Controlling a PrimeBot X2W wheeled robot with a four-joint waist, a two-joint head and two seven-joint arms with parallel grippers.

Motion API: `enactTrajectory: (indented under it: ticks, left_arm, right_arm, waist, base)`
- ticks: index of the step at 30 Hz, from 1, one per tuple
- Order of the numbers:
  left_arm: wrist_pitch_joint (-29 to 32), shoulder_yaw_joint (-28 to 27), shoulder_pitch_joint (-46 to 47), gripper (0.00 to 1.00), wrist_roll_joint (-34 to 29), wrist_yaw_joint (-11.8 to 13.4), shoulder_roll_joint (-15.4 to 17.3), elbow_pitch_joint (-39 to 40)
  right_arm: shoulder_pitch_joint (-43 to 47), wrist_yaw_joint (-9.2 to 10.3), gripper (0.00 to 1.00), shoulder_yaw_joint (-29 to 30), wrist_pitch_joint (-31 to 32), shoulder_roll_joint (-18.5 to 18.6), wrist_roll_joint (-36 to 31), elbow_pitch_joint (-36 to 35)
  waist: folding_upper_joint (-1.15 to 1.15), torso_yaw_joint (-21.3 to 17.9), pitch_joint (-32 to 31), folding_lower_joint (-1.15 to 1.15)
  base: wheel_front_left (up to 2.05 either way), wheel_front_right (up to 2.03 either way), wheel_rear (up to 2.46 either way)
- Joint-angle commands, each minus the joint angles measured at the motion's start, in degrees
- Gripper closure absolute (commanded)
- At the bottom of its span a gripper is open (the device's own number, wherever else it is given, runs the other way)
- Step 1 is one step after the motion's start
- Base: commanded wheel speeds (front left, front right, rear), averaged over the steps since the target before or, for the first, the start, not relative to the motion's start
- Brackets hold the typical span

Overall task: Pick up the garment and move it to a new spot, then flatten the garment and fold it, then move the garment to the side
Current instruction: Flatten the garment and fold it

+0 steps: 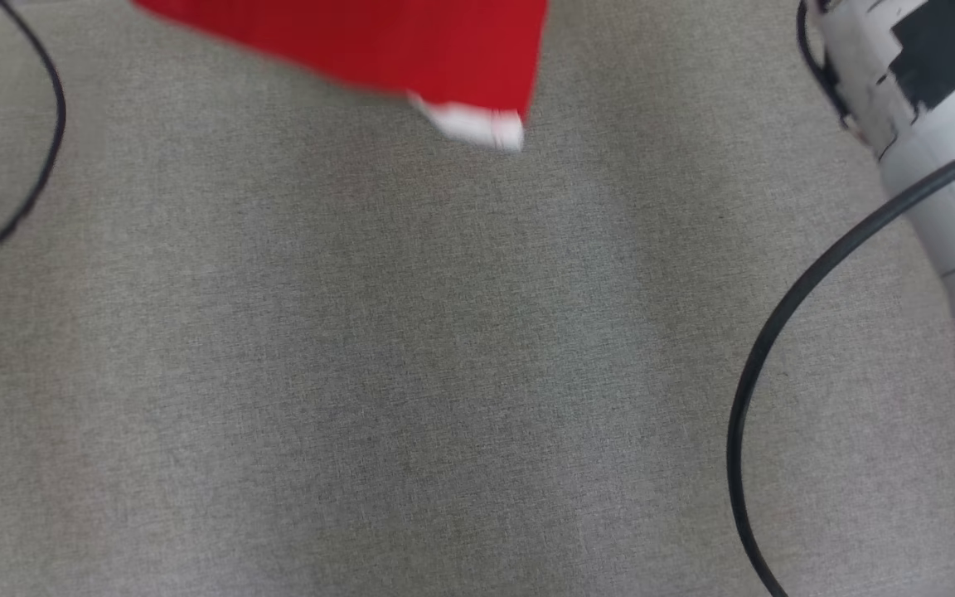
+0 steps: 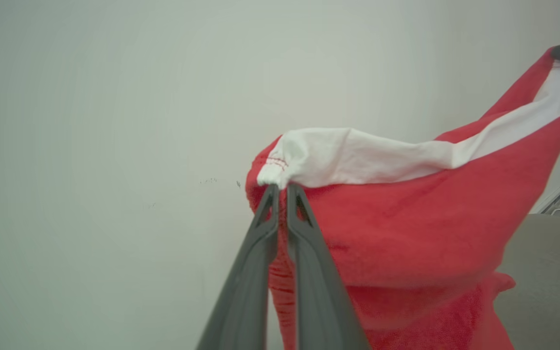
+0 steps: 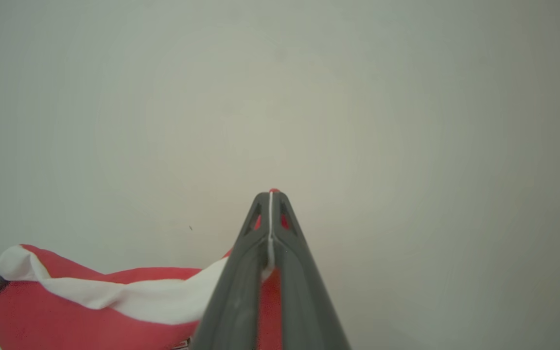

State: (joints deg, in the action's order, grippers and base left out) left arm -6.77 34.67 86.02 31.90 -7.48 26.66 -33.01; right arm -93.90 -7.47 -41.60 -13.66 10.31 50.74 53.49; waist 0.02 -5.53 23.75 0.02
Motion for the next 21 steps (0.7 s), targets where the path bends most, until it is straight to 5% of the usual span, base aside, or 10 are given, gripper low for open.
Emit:
enactTrajectory:
  ticks: [1,11,21]
  left_arm:
    - [-0.4,0.6,1.1,1.00,0.2,0.0,-0.1,-0.7]
    - [-6.9,4.6,4.9,1.00,1.9,0.0,-1.9,-7.3]
    - [-8.4,2.4,-9.2,1.00,3.2,1.0,-0.3,1.4]
  right_arm:
    - [-1.2,-0.05,1.00,-0.5,-0.4,-0.2,-0.6,0.6]
    - [-3.6,-0.05,1.00,0.1,-1.6,0.1,-2.0,0.6]
    - [11.1,-0.05,1.00,0.1,-1.6,2.3,-2.9,-10.3]
  waist:
    - [-0.02,-0.2,0.2,-0.02]
    - [-0.02,0.5,3.8,-0.02]
    - [-0.02,0.5,1.1,-0.02]
  base:
    - [0.00,0.00,0.00]
    - [0.00,0.00,0.00]
    - [0.00,0.00,0.00]
